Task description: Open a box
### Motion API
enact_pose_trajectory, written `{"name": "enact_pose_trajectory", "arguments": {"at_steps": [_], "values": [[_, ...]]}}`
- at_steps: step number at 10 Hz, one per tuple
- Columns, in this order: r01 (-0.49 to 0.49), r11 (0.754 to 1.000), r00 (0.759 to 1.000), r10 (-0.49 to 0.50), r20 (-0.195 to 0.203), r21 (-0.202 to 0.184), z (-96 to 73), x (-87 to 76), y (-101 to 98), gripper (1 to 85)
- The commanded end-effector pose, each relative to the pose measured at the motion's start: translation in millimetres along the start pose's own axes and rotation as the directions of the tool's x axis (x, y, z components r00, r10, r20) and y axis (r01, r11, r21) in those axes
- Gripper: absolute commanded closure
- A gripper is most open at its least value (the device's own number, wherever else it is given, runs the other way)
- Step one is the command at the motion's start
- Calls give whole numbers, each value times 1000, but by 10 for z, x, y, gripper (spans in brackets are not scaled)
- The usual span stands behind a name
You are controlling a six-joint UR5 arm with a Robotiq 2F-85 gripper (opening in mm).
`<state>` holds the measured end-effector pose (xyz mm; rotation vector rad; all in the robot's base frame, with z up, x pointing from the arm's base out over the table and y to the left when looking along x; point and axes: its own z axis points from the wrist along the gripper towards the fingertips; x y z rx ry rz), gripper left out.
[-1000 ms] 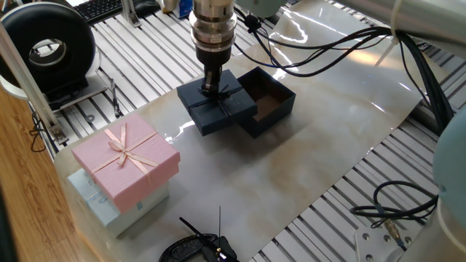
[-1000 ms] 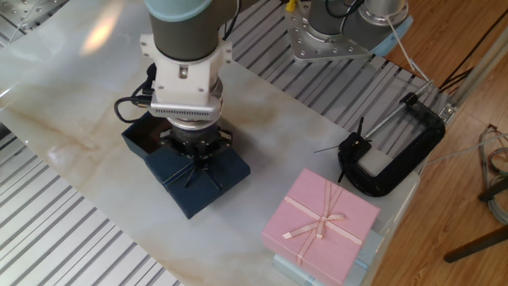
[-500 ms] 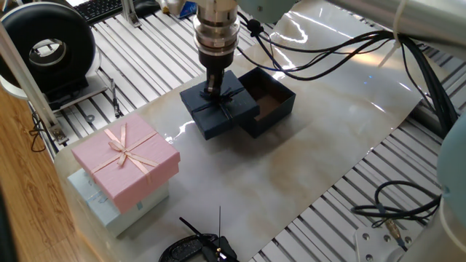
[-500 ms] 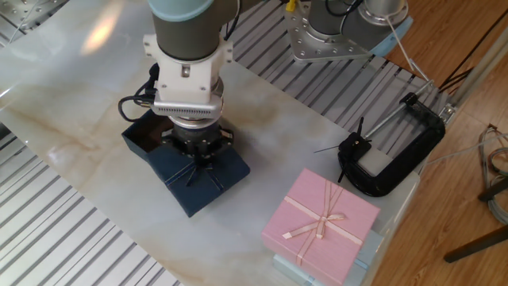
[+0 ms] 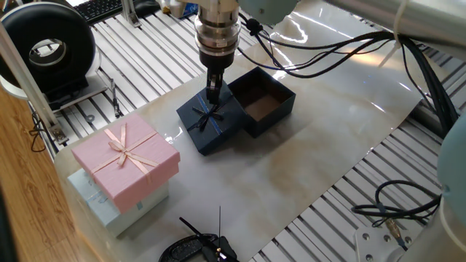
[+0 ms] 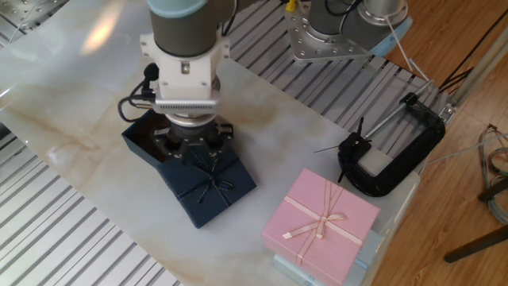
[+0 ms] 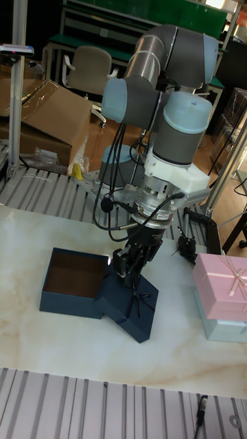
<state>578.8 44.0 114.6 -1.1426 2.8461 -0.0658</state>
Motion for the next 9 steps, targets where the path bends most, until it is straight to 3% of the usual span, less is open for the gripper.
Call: {"name": "enact_pose_trajectory", "arguments": {"at_steps": [1, 2, 3, 4, 5, 6, 7, 8, 9], "values": [[7, 1000, 1000, -7, -10, -26, -413, 85, -56, 420], [-2, 1000, 1000, 1, -29, -30, -590, 117, -53, 450], [-64, 998, 998, 64, -12, -12, -618, 61, -64, 737], [-136, 990, 991, 135, 12, 23, -608, 7, -158, 843], [-184, 983, 982, 183, 35, 21, -609, -48, -165, 843], [-249, 967, 966, 252, 54, -57, -617, -146, 4, 843], [-288, 955, 956, 291, 32, -76, -728, -143, 36, 843], [-292, 956, 956, 292, -21, -2, -926, 5, -78, 843], [-304, 952, 951, 305, -42, 42, -1023, 76, -111, 843]]}}
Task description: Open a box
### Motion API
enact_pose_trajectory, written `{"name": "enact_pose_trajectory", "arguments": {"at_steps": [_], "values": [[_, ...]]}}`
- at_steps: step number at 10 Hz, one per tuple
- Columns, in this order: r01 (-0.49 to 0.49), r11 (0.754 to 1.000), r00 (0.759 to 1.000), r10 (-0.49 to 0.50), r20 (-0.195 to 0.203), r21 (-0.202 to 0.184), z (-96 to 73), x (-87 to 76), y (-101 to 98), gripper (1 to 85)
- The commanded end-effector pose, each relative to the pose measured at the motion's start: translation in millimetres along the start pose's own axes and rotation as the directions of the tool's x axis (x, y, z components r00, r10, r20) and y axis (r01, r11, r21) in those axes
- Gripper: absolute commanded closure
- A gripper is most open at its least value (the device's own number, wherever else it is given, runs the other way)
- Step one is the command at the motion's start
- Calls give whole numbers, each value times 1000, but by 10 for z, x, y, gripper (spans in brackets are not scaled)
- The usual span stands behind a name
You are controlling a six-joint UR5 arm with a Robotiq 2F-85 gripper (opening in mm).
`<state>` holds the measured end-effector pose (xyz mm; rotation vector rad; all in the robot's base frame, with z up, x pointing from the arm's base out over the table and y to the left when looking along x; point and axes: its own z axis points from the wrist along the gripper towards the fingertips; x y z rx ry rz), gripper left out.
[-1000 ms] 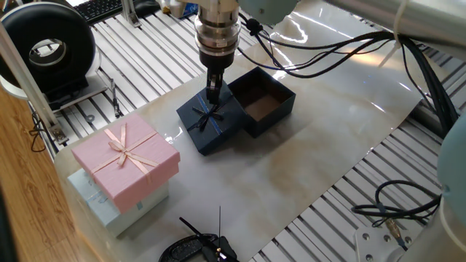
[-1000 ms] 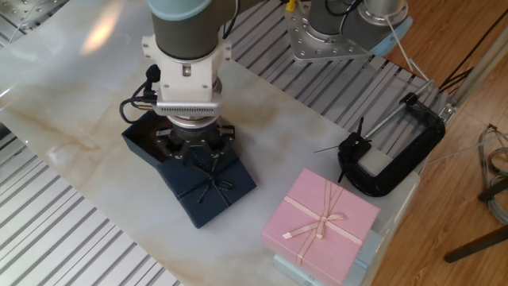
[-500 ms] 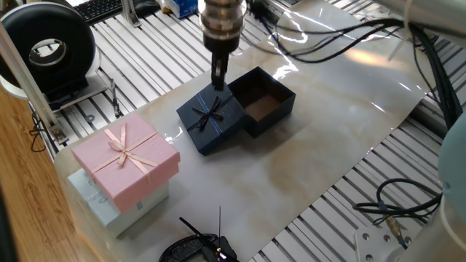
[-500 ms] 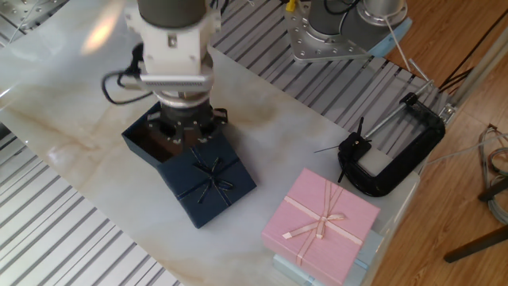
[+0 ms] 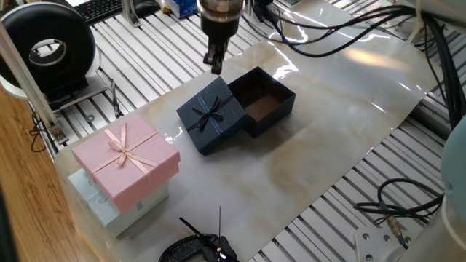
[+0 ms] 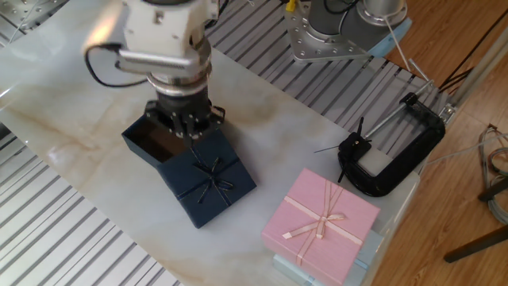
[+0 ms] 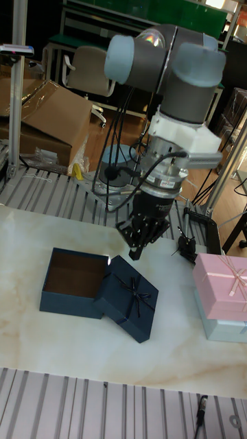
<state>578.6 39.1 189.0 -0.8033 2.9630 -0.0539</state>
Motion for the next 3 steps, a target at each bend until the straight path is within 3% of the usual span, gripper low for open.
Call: {"name": "enact_pose_trajectory", "arguments": {"at_steps": [1, 3], "values": [[-73, 996, 996, 76, -44, 57, -299, 95, -62, 843], [-73, 996, 996, 75, -45, 48, -250, 36, -32, 843]]}}
